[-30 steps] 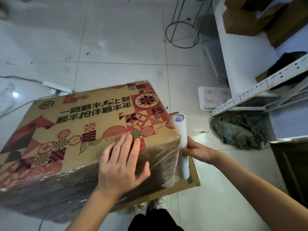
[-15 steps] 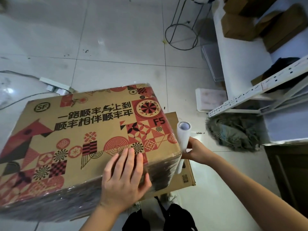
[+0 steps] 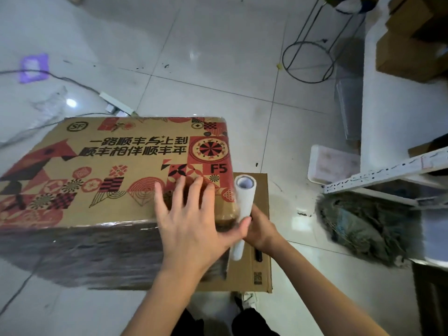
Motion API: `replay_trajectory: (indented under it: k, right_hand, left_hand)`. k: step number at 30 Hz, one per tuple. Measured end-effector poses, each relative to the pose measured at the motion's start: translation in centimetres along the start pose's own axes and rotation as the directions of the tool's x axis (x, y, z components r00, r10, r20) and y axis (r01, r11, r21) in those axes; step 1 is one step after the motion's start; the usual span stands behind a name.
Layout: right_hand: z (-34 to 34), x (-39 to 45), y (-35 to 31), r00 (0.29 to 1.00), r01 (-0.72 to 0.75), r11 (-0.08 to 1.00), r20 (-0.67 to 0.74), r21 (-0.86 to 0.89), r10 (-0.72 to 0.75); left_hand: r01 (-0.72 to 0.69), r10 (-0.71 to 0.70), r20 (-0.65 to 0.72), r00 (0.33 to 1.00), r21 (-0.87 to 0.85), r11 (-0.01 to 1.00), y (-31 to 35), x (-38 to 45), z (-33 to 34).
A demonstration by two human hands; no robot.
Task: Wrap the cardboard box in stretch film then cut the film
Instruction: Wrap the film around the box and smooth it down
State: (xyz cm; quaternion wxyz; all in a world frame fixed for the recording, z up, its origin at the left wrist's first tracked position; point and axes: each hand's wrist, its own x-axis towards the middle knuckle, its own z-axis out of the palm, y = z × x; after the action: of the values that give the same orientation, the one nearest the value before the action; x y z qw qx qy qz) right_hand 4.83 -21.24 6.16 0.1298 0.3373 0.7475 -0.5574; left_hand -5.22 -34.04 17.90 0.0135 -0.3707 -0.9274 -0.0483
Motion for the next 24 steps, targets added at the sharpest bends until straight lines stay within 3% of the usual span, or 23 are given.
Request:
replay_trajectory:
  k: [3, 7, 9, 16, 24]
  right_hand:
    - [-0.3, 0.6, -0.5, 0.997, 0.046, 0.998, 0.053, 0.032, -0.047]
    - [-2.0, 0.0, -1.5, 0.978, 0.027, 0.979, 0.196, 0.201, -0.067]
    - [-2.7, 0.0, -1.2, 0.966, 0.025, 0.980, 0.249, 0.196, -0.074]
    - [-5.5, 0.4, -2.0, 0.958, 0.053, 0.991, 0.275, 0.120, -0.084]
    - [-5.4, -0.4, -2.0, 0.959, 0.001, 0.981, 0.277, 0.194, -0.056]
  left_hand:
    - [-0.027, 0.025, 0.029, 0.999, 0.070, 0.997, 1.4, 0.2, 0.4]
    - [-0.087, 0.089, -0.116, 0.989, 0.028, 0.996, 1.1, -0.3, 1.6]
    - [-0.098, 0.100, -0.165, 0.981, 0.020, 0.995, 1.2, -0.5, 2.0]
    - [-0.107, 0.098, -0.262, 0.960, -0.021, 0.994, 0.6, 0.0, 1.9]
    - [-0.127, 0.105, -0.261, 0.960, -0.070, 0.989, 0.1, -2.5, 2.5]
